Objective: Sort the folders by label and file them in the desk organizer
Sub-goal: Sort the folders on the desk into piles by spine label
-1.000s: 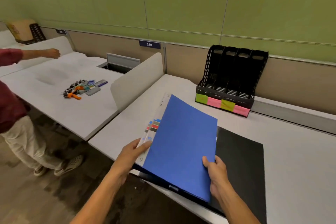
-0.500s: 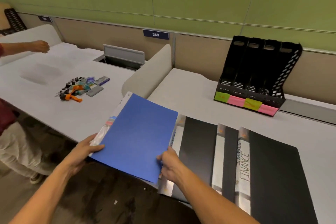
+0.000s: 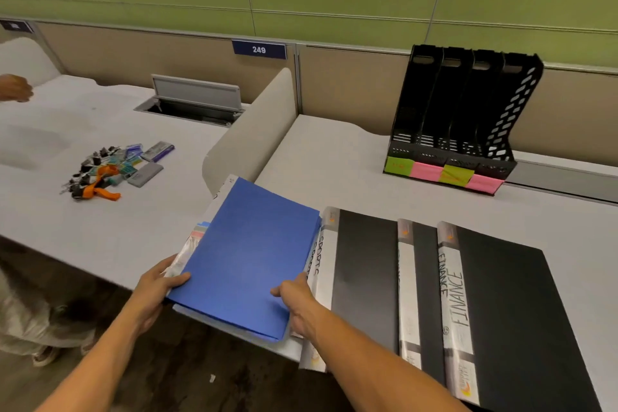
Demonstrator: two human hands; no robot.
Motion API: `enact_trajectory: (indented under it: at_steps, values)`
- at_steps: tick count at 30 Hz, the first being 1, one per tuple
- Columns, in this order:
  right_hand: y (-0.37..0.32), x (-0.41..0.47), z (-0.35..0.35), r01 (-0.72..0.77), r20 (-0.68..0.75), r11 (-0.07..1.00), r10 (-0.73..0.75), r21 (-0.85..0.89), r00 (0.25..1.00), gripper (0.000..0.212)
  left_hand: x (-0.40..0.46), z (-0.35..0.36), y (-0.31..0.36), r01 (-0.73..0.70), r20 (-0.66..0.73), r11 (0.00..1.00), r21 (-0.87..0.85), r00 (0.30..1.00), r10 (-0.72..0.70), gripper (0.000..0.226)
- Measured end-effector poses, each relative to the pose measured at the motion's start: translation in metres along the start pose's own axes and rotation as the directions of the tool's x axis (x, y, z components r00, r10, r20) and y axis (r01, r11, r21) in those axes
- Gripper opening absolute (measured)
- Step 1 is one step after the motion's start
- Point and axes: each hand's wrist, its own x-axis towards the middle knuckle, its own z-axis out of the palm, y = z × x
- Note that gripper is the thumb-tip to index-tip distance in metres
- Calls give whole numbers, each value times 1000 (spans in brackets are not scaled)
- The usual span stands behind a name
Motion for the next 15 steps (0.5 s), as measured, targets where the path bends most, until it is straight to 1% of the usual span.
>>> enact_trajectory:
  at_steps: [3,5,8,10,12,15]
  values:
    - [-8,6,-10,37,-46,998,-39,-52,998,92,5,17,-5,16,23,1000,24,1000,-16,51]
    - [-10,6,-20,51,-69,996,-57,-79,996,87,7,26,-7,39,16,998,40,999,-40,51]
    - [-6,4,-33,46,-68,993,-54,-113,996,80,10,36,-6,42,32,995,88,998,-45,49]
    - [-3,2,-40,44,-60,990,-52,-131,997,79,13,41,-4,11,61,987,158,998,-21,49]
    - [-3,-2,-48,46,-50,988,-54,-145,997,82,15,47,-3,-21,80,970,242,997,2,51]
    - [-10,-12,-57,62,3,988,-63,-145,998,83,16,52,-3,-42,63,940,339,998,22,54]
